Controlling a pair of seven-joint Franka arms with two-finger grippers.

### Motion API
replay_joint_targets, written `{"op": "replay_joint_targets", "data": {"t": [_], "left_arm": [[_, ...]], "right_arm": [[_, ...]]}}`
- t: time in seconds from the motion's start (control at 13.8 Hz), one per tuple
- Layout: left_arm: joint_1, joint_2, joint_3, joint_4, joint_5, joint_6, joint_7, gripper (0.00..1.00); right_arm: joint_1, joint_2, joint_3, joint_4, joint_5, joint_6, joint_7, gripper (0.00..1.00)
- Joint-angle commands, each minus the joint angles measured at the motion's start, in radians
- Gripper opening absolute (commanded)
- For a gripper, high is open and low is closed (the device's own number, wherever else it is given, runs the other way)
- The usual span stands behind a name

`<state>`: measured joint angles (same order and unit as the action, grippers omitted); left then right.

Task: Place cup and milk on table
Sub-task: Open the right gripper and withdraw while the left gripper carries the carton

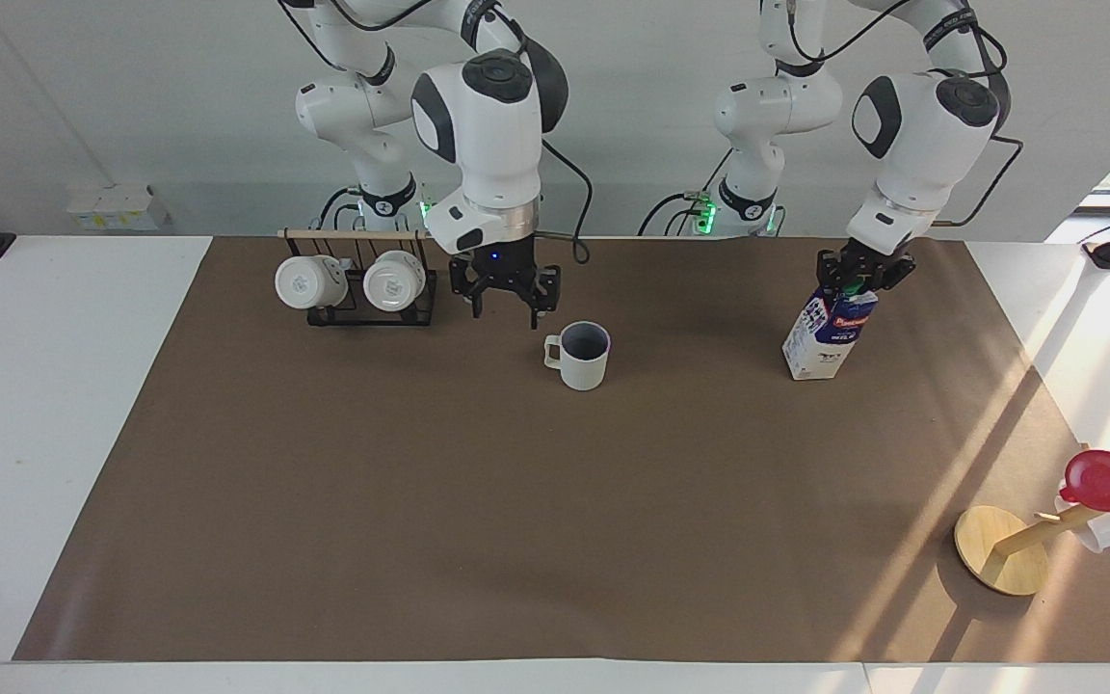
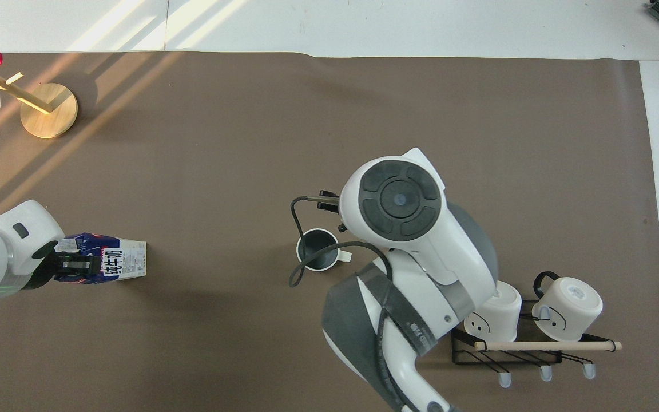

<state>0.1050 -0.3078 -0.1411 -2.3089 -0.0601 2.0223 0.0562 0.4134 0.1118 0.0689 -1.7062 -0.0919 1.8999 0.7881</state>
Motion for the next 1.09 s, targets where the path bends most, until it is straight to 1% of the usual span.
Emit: {"op": "replay_joint_targets", "data": {"t": [0.0,0.07,0.22,0.29,0.51,0.58,0.73,0.8,0.87,1.02], "left_arm": [[-0.063,-0.008,0.005,0.063,0.014,-0.073,-0.111,0.47],[-0.086,-0.008,0.005,0.083,0.014,-0.086,-0.151,0.47],[-0.139,-0.007,0.005,0.118,0.014,-0.134,-0.24,0.47],[-0.166,-0.007,0.005,0.124,0.014,-0.142,-0.281,0.47],[-0.255,-0.002,0.005,0.141,0.013,-0.139,-0.416,0.46],[-0.289,0.016,0.005,0.158,0.013,-0.137,-0.45,0.46],[-0.344,0.021,0.005,0.175,0.013,-0.119,-0.486,0.46],[-0.364,0.038,0.005,0.181,0.013,-0.111,-0.493,0.46],[-0.375,0.047,0.005,0.183,0.013,-0.099,-0.503,0.46],[-0.401,0.064,0.005,0.181,0.013,-0.074,-0.541,0.47]], "right_arm": [[-0.079,-0.064,0.012,-0.029,-0.003,-0.002,-0.021,0.98],[-0.108,-0.081,0.012,-0.029,-0.003,-0.002,-0.021,1.0],[-0.171,-0.106,0.012,-0.027,-0.003,-0.01,-0.038,1.0],[-0.203,-0.113,0.012,-0.024,-0.003,-0.031,-0.094,1.0],[-0.287,-0.139,0.011,-0.018,0.0,-0.082,-0.284,1.0],[-0.307,-0.149,0.009,-0.015,0.018,-0.108,-0.332,1.0],[-0.363,-0.162,0.005,0.006,0.058,-0.159,-0.386,1.0],[-0.38,-0.162,0.003,0.026,0.067,-0.179,-0.418,1.0],[-0.398,-0.162,0.002,0.048,0.066,-0.203,-0.449,1.0],[-0.413,-0.162,0.0,0.069,0.058,-0.209,-0.472,1.0]]}}
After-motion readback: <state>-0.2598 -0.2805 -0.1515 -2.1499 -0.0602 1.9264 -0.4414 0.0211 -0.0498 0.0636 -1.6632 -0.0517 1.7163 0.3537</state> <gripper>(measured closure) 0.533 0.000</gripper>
